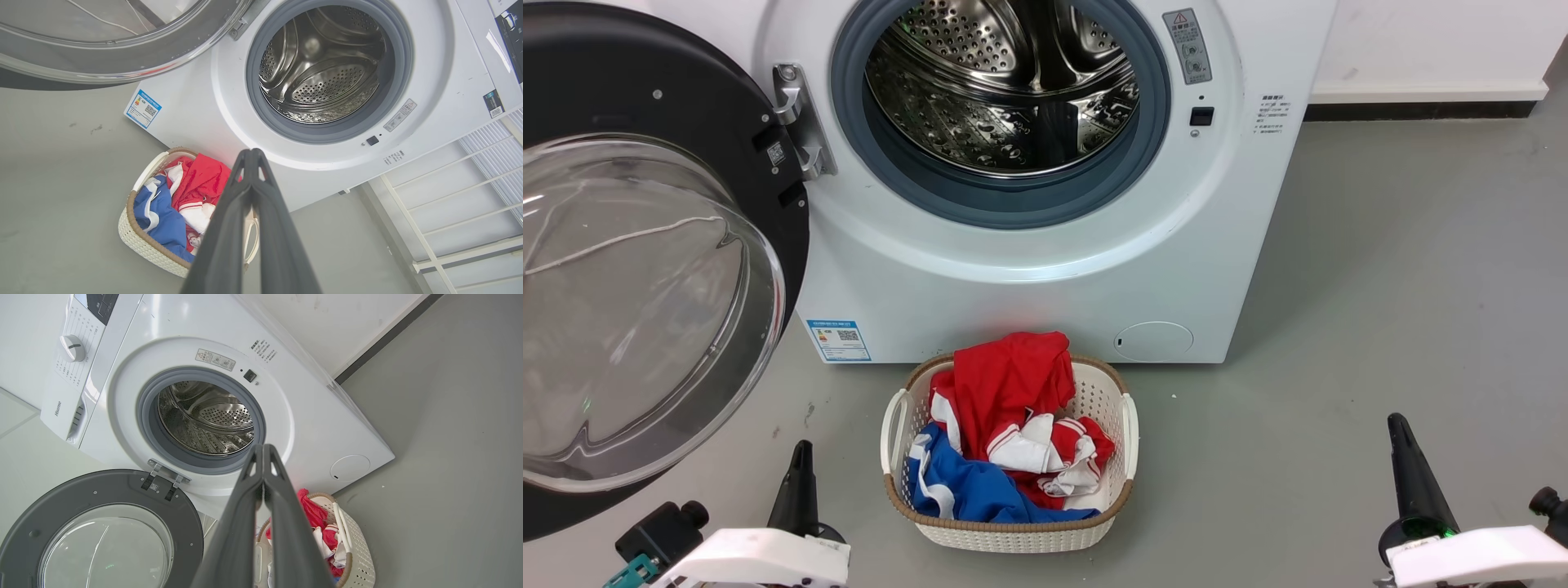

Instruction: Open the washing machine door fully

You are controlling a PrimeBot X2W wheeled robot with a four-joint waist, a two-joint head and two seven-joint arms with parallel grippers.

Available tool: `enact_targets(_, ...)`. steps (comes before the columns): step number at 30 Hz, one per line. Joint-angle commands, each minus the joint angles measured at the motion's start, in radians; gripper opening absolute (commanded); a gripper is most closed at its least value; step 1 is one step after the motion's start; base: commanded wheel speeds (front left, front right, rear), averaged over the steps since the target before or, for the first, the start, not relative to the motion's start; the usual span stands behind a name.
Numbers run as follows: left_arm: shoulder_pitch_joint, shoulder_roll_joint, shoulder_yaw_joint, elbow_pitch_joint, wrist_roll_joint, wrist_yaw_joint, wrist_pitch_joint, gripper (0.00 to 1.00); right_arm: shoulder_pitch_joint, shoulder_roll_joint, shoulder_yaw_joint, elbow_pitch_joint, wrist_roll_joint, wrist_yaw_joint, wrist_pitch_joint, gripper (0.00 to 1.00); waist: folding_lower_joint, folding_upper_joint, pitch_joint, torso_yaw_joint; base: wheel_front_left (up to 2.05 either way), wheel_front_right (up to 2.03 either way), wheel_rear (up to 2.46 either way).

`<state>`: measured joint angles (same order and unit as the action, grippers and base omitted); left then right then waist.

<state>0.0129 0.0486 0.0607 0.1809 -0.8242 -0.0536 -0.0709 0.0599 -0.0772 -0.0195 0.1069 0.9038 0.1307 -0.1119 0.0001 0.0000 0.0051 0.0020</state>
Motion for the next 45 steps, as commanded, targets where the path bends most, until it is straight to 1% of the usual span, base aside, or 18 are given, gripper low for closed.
enact_targets(1, -0.029, 0.002, 0.005, -0.007, -0.033, -0.007, 0.007, 0.0, -0.028, -0.01, -0.002, -0.003, 0.034, 0.0, 0.009, 0.0, -0.0001, 0.0, 0.0, 0.0, 0.0, 0.0, 0.0)
enact_targets(24, -0.067, 0.002, 0.024, 0.019, -0.311, -0.035, 0.074, 0.0, -0.08, -0.011, -0.017, 0.048, 0.298, 0.0, 0.073, 0.0, -0.0001, 0.0, -0.001, -0.001, 0.0, 0.0, 0.0)
enact_targets(45, -0.092, 0.002, 0.037, 0.039, -0.51, -0.054, 0.123, 0.0, -0.119, -0.009, -0.031, 0.085, 0.485, 0.0, 0.124, 0.0, -0.0001, 0.0, -0.001, -0.001, 0.0, 0.0, 0.0)
